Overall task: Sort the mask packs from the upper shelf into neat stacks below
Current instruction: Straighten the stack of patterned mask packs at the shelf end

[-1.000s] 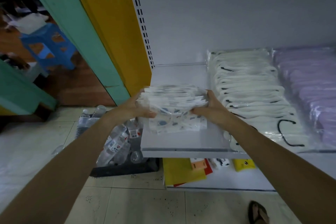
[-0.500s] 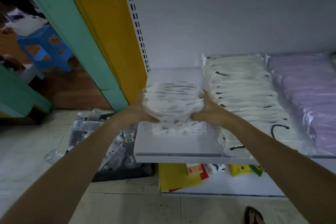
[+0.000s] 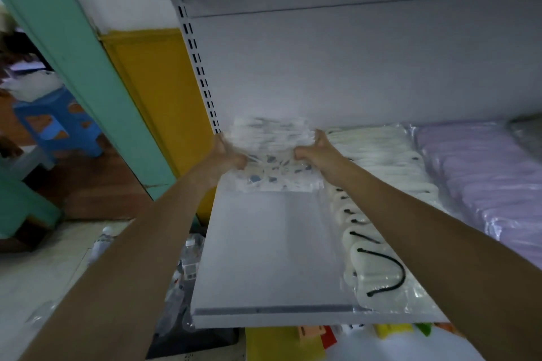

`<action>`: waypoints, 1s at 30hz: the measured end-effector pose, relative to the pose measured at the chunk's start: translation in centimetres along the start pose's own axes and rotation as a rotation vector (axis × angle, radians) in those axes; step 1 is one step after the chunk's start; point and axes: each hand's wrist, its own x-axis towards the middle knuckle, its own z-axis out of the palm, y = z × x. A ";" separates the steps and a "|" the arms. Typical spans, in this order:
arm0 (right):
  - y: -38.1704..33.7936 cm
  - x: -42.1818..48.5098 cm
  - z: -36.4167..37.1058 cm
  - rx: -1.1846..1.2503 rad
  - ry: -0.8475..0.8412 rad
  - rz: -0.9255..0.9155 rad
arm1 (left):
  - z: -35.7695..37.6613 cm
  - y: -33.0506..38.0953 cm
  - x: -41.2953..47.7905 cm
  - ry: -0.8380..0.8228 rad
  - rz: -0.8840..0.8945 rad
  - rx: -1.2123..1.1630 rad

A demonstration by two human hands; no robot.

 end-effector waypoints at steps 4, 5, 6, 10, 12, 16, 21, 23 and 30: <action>0.2 1.5 -0.8 -0.068 0.008 0.037 | 2.7 0.2 1.3 0.100 -0.074 0.048; 0.4 1.5 -0.8 -0.131 0.035 0.039 | 3.3 -0.1 1.4 0.123 -0.083 0.044; 0.7 1.5 -0.9 -0.246 0.084 -0.021 | 3.7 -0.3 1.4 0.145 -0.084 0.046; -0.8 0.4 -0.3 -0.972 0.265 -0.605 | 4.0 -1.0 1.5 0.284 -0.048 0.124; -1.8 1.1 0.7 -1.241 0.220 -0.686 | 4.8 -1.2 0.3 0.361 -0.032 0.142; -0.9 3.4 2.6 -1.478 -0.028 -0.434 | 6.7 -2.7 -2.9 0.419 0.052 0.152; -1.8 4.0 2.8 -1.500 -0.067 -0.380 | 7.5 -5.9 -6.2 0.435 0.242 0.603; -2.6 4.1 3.1 -1.449 -0.043 -0.385 | 8.0 -7.0 -7.1 0.480 0.310 0.757; -1.8 3.7 3.2 -1.504 -0.109 -0.368 | 9.1 -8.4 -8.7 0.346 0.379 1.057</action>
